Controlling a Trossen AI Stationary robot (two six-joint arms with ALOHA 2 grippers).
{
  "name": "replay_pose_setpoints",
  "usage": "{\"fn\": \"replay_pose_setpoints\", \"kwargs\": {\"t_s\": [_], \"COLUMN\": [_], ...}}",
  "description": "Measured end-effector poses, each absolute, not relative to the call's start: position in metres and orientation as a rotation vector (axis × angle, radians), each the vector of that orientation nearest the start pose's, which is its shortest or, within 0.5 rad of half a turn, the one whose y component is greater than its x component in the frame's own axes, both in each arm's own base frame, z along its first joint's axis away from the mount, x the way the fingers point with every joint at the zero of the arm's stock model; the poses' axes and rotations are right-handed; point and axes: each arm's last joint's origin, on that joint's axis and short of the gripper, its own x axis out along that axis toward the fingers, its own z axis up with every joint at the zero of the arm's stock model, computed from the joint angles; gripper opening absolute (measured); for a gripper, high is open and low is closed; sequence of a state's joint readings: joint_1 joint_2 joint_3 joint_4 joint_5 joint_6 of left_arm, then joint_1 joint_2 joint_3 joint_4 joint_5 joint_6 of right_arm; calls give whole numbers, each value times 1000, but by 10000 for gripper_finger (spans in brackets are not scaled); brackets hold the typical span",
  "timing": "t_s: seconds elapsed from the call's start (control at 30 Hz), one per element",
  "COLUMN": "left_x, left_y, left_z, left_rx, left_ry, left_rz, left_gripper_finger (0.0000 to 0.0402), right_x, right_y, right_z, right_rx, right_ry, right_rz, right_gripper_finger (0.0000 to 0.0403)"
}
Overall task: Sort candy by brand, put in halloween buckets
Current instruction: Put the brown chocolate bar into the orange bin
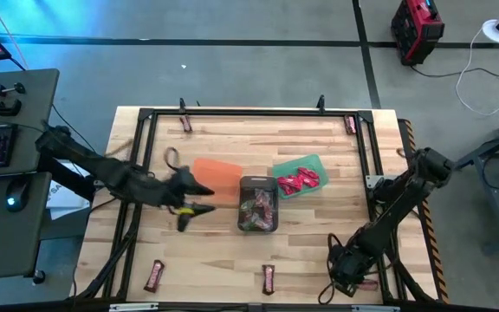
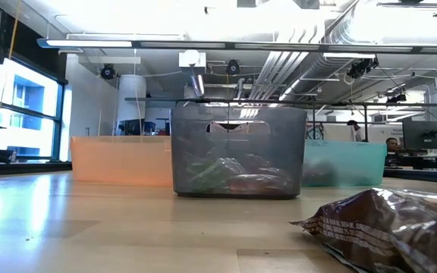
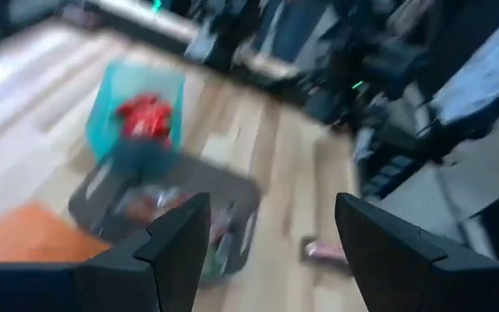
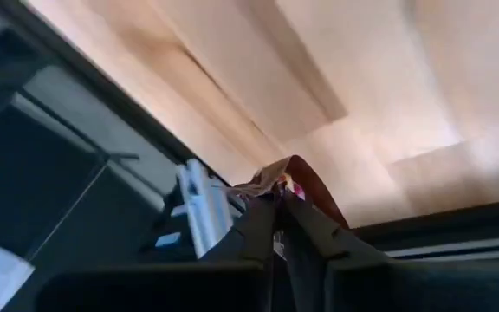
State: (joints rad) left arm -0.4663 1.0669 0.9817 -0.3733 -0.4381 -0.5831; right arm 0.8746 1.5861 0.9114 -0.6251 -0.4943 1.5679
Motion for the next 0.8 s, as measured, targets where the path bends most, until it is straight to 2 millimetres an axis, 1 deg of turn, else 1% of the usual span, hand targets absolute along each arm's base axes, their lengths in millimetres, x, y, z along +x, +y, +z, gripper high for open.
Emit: {"fn": "replay_pose_setpoints", "kwargs": {"t_s": [0.07,0.13,0.2,0.27,0.33,0.4,0.53,0.63,0.73,0.8], "left_x": [195,181,169,158,152,150,154,162,169,172], "left_y": [-84,-76,-67,-60,-56,-55,-56,-60,-64,-65], "left_z": [349,363,373,380,382,381,378,373,369,369], "left_rx": [-373,-363,-355,-355,-362,-361,-367,-348,-336,-345], "left_ry": [337,262,191,141,111,102,115,143,161,155], "left_rz": [80,107,153,201,238,266,289,296,300,299], "left_gripper_finger": [239,239,239,239,239,239,239,239,239,239], "right_x": [177,193,214,238,264,290,344,380,408,422], "right_y": [215,206,196,185,172,159,127,101,75,59], "right_z": [194,221,246,271,291,305,316,312,306,301], "right_rx": [823,798,753,697,623,521,343,233,188,185], "right_ry": [1790,1673,1487,1266,1047,863,604,481,390,357], "right_rz": [-152,-137,-118,-95,-69,-48,-23,-45,-90,-128], "right_gripper_finger": [5,4,4,2,2,1,1,1,1,1]}}
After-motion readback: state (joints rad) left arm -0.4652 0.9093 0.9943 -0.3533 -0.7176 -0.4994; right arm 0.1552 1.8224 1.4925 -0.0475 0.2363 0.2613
